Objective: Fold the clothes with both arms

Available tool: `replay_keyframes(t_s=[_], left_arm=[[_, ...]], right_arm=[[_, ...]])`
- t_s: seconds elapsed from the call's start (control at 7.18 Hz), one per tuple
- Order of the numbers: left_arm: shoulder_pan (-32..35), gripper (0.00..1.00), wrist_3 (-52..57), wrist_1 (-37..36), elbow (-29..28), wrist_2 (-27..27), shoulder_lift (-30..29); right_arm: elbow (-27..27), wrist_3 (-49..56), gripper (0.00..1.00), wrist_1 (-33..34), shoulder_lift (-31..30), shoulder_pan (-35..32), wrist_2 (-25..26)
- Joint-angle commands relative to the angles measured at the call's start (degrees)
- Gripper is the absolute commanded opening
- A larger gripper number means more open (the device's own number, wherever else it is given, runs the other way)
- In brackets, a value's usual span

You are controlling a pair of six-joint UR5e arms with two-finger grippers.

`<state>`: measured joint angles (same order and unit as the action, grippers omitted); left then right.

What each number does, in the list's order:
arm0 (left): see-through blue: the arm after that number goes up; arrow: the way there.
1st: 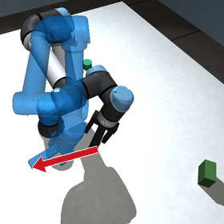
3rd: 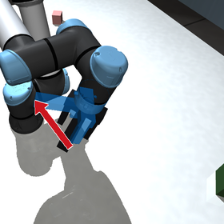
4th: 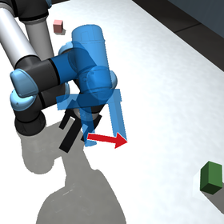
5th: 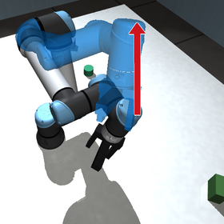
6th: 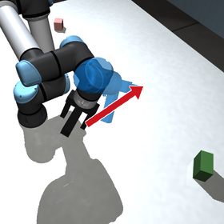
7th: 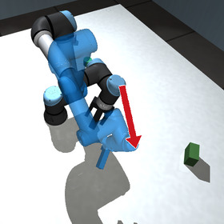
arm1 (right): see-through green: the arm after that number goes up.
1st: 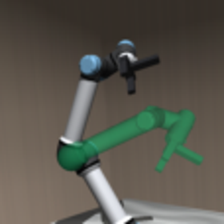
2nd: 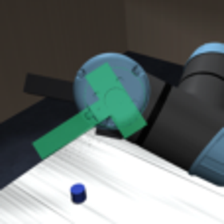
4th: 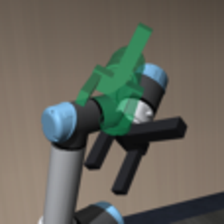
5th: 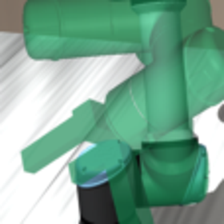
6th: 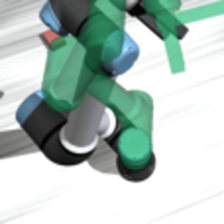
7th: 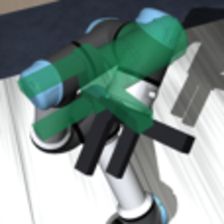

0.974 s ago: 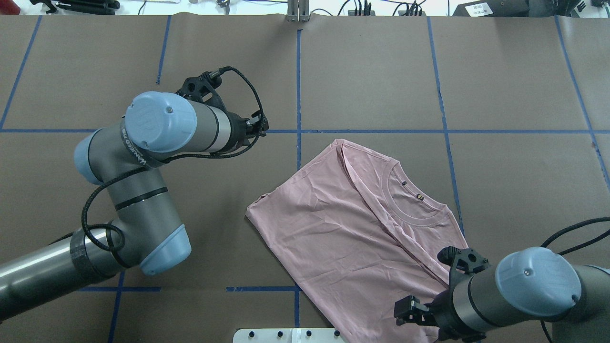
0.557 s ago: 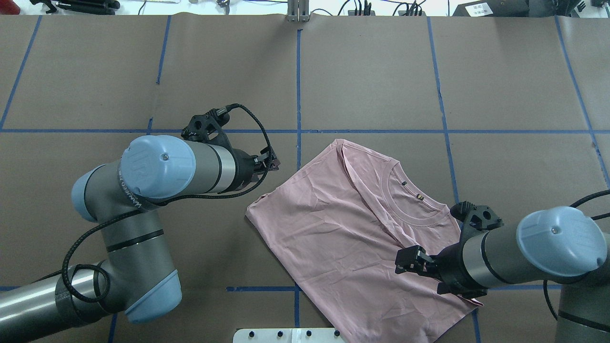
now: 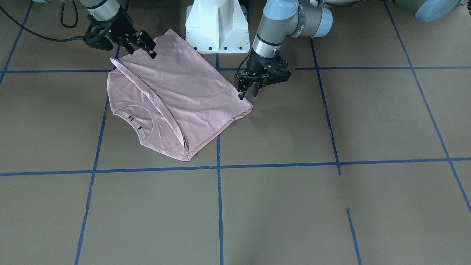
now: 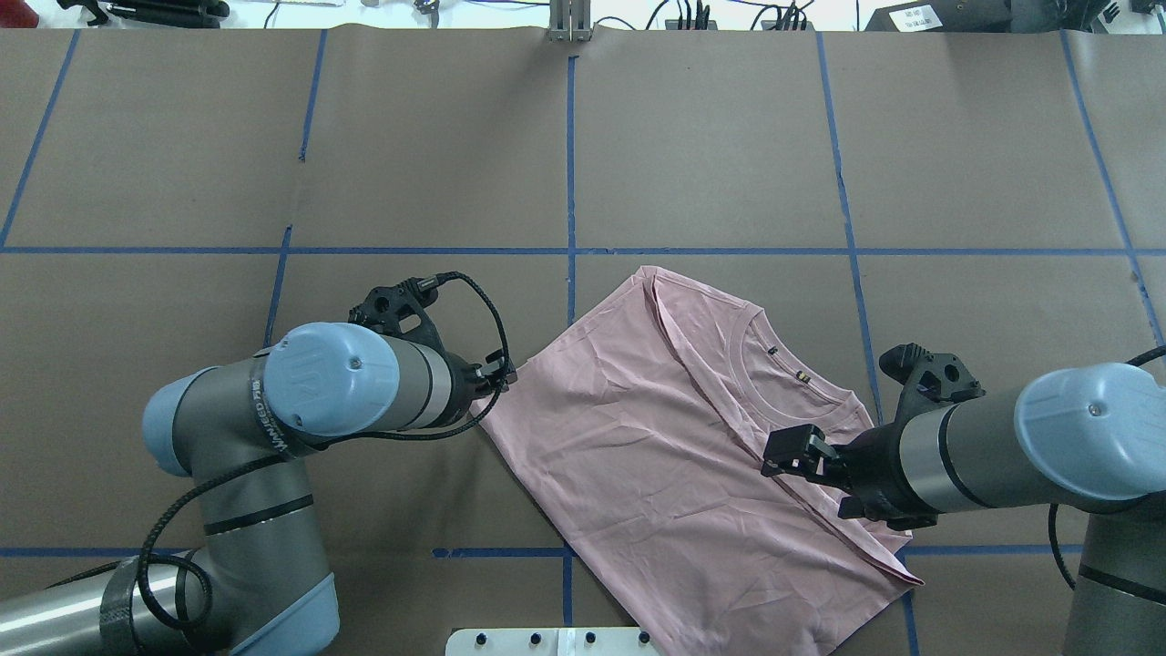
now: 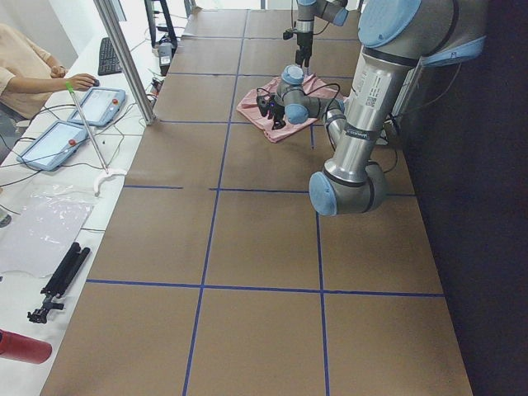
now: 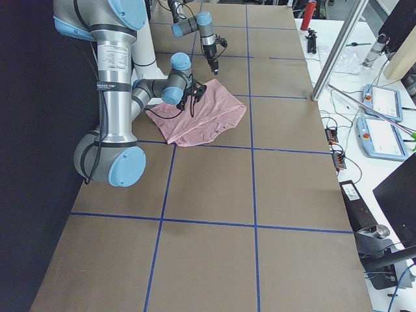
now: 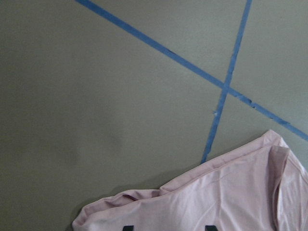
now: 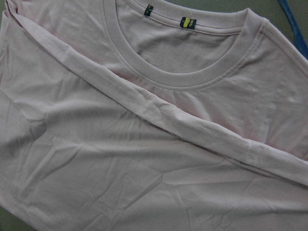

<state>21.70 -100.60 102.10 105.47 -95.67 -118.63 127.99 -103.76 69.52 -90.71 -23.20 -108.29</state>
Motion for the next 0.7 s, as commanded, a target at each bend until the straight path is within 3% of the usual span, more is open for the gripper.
replay_keyframes(t_s=[0.0,0.56], left_arm=[[-2.1,0.59,0.1,-7.0,-3.4,0.0,-3.4],[-2.1,0.58,0.6,-6.8,-4.1,0.1,-4.9]], right_arm=[[-1.1,0.3,1.0,0.0,-0.1,-0.6,1.9],[-3.5,0.1,1.0,0.1,0.0,-0.9,2.4]])
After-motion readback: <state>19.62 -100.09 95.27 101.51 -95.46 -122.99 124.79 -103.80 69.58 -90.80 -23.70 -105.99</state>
